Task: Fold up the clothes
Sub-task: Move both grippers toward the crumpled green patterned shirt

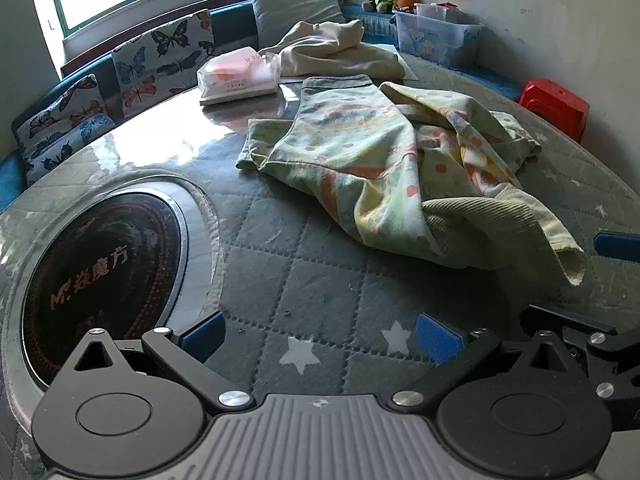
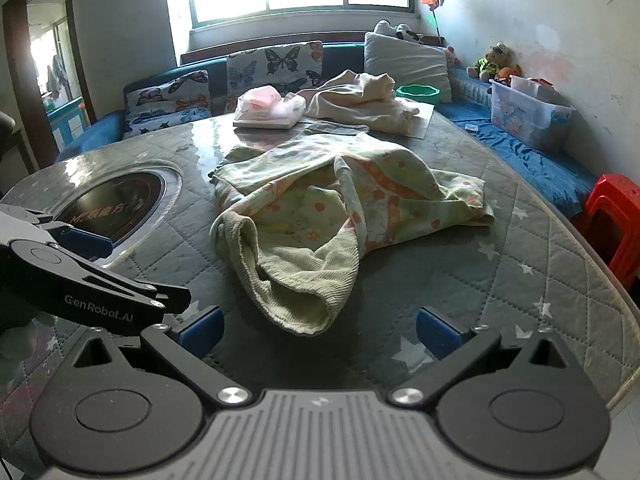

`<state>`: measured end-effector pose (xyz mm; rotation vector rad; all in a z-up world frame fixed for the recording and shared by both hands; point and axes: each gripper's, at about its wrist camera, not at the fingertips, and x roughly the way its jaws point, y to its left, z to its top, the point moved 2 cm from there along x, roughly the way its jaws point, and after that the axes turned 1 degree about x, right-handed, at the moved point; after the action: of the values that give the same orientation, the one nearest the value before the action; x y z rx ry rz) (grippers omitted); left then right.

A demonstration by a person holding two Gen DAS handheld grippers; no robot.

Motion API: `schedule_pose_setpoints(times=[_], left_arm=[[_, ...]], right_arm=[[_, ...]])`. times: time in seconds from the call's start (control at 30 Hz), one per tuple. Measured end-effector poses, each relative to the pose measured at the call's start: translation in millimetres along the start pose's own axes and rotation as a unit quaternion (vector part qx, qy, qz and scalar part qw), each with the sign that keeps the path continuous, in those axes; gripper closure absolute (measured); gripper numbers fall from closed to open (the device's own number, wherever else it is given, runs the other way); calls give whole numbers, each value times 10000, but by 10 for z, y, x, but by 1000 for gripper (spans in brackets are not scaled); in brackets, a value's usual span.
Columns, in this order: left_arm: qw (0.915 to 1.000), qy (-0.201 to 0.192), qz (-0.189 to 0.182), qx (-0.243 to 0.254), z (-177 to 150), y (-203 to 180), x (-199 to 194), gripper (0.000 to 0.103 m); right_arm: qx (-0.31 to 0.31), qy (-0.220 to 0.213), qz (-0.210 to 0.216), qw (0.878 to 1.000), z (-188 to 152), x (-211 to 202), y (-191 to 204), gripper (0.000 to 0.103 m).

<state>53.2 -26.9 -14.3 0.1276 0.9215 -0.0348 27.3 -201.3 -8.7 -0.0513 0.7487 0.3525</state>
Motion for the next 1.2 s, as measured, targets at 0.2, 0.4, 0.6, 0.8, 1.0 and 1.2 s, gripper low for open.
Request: schedule_pose_setpoints(times=[0.2, 0.4, 0.6, 0.8, 1.0, 1.2], left_arm=[[10000, -2, 26, 0, 56, 17, 15, 0], [10000, 0, 52, 0, 113, 41, 37, 0], [10000, -52, 81, -4, 182, 81, 24, 0], [9998, -134, 161, -12, 276, 163, -10, 0], [9992, -327, 216, 62, 462, 212, -82, 0], [9986, -448, 19, 275, 675, 129, -68, 0]], right_arm=[[-11, -26, -13, 10000, 36, 6, -41, 0], [-29, -62, -23, 10000, 72, 5, -67, 0], [-114, -131, -17, 9998, 139, -7, -67, 0], [-209, -247, 15, 9995, 214, -37, -58, 0], [-273, -359, -13, 9990, 305, -46, -94, 0], [-347, -420, -66, 9985, 407, 14, -163, 0]])
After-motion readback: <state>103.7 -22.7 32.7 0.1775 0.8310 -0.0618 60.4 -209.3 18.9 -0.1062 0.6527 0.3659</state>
